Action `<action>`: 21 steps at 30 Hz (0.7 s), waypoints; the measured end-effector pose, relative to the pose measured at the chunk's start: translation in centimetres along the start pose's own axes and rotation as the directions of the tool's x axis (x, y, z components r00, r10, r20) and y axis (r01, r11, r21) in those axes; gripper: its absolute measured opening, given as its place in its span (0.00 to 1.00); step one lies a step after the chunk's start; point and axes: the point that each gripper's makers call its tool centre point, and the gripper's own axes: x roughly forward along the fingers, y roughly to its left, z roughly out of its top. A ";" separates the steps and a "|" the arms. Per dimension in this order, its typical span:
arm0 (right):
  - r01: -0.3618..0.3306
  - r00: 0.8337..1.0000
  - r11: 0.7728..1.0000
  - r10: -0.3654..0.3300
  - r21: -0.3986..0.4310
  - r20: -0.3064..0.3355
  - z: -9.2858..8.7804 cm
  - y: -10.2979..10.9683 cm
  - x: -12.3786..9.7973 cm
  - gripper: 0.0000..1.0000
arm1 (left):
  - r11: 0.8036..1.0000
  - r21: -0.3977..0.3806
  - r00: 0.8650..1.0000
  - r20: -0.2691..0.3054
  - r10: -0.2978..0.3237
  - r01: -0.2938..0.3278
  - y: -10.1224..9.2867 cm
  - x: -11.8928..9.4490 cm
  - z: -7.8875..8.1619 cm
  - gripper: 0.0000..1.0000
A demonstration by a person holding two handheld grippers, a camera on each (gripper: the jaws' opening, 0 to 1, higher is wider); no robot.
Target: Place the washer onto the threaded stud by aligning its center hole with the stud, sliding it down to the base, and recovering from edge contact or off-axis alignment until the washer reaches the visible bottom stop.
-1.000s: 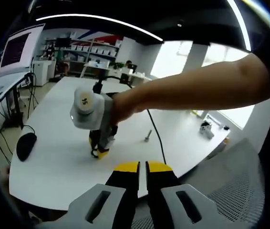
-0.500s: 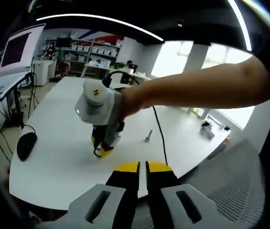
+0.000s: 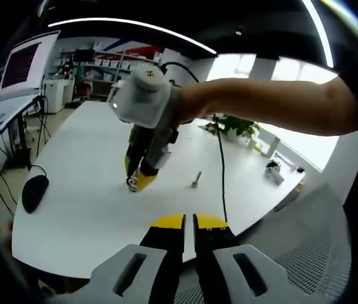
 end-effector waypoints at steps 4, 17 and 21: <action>0.027 1.000 1.000 -0.027 0.007 0.005 -0.1 -0.9 -1.5 0.23 | 1.000 0.000 1.000 0.001 0.000 0.000 0.0 0.0 0.0 0.02; 0.088 0.993 0.977 -0.102 0.195 0.061 -0.8 -3.3 -3.5 0.24 | 1.000 -0.005 1.000 0.005 0.002 -0.002 0.0 0.0 0.1 0.02; 0.100 0.993 0.963 -0.113 0.250 0.037 -2.0 -3.6 -2.9 0.24 | 1.000 -0.006 1.000 0.008 0.005 -0.005 0.0 0.0 0.1 0.02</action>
